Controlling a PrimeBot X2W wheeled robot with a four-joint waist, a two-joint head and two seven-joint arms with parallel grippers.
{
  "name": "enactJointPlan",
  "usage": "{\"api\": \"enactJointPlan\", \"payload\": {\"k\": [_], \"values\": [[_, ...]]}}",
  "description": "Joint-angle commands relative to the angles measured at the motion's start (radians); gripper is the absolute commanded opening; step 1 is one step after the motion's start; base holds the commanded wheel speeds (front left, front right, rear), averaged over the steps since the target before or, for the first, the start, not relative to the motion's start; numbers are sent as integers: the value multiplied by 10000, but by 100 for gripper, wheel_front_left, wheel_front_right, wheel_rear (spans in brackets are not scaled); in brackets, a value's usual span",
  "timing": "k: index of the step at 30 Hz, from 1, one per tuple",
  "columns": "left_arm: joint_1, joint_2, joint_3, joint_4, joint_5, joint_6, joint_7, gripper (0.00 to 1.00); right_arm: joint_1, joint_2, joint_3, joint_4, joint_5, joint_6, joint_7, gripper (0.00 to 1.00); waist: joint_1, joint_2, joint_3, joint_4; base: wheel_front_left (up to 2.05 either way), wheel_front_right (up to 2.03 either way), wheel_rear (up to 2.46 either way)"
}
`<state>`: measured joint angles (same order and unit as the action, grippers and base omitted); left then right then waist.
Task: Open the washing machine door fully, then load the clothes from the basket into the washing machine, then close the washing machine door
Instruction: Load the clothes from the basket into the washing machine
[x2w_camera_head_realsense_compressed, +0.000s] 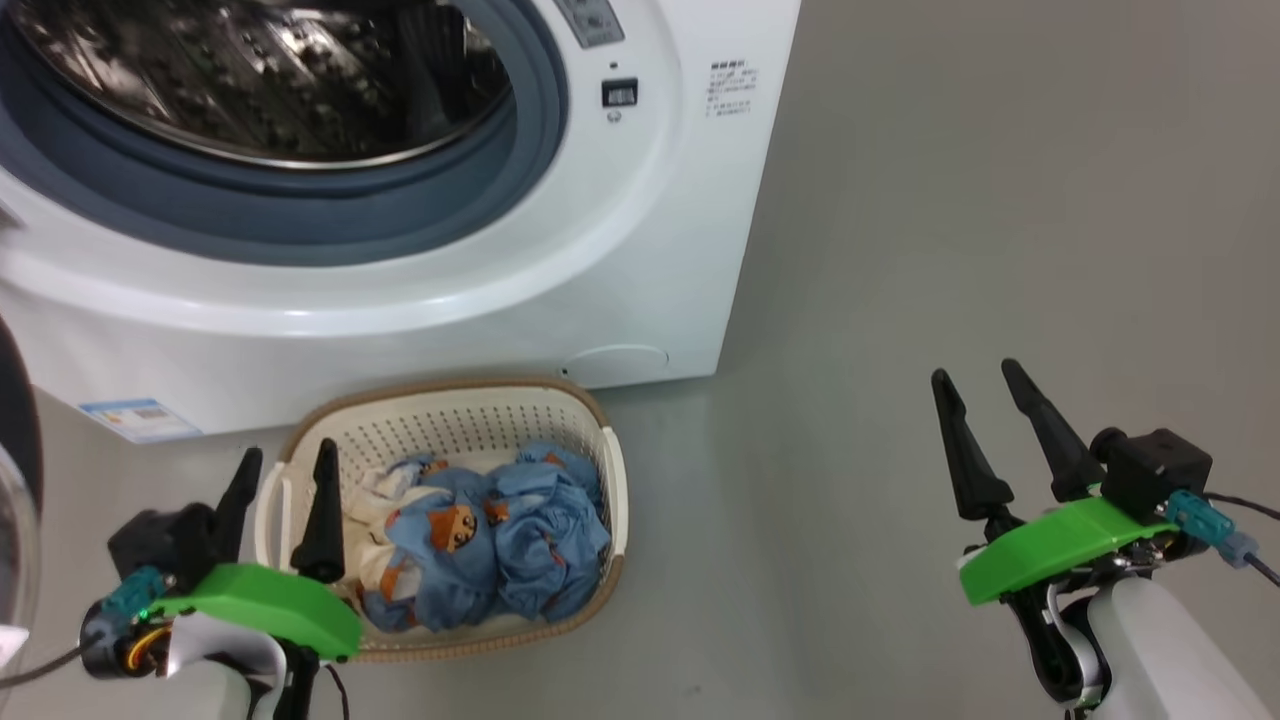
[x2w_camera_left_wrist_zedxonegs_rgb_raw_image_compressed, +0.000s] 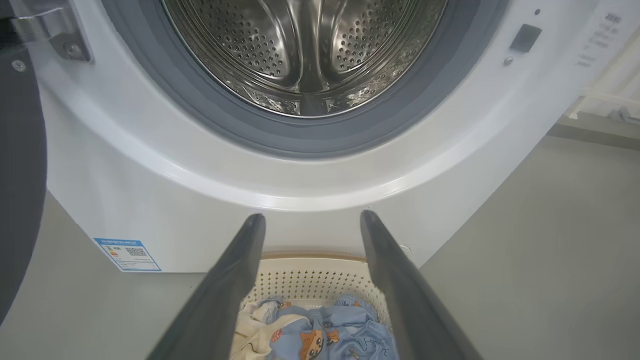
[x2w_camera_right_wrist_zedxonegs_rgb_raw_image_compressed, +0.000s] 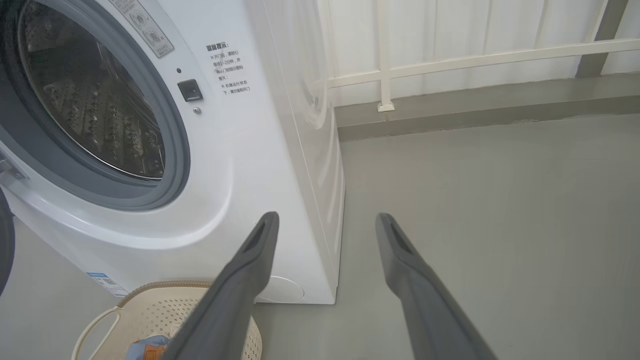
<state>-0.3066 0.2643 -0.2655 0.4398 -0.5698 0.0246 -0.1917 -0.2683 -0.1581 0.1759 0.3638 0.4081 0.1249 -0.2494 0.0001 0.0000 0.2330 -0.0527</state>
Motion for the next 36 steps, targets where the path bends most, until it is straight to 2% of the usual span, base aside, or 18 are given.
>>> {"api": "enactJointPlan", "payload": {"k": [1,12,18,36], "values": [[-592,246,212,174,120,-117,72,100,-349,15,171,-281,-187,58,-124,100,-1,0,770,-87,0,0,0],[-1869,165,-118,2197,121,-530,453,100,-962,254,157,-419,-329,58,-124,100,-1,0,2158,-224,0,0,0],[-2798,185,-383,3714,109,-852,1128,100,-1335,416,137,-557,-437,58,-124,100,-1,0,3005,-418,0,0,0],[-5661,621,-1287,6882,731,-1316,1817,100,-2255,883,294,-921,-541,58,-124,100,-1,0,5073,-1256,0,0,0]]}}
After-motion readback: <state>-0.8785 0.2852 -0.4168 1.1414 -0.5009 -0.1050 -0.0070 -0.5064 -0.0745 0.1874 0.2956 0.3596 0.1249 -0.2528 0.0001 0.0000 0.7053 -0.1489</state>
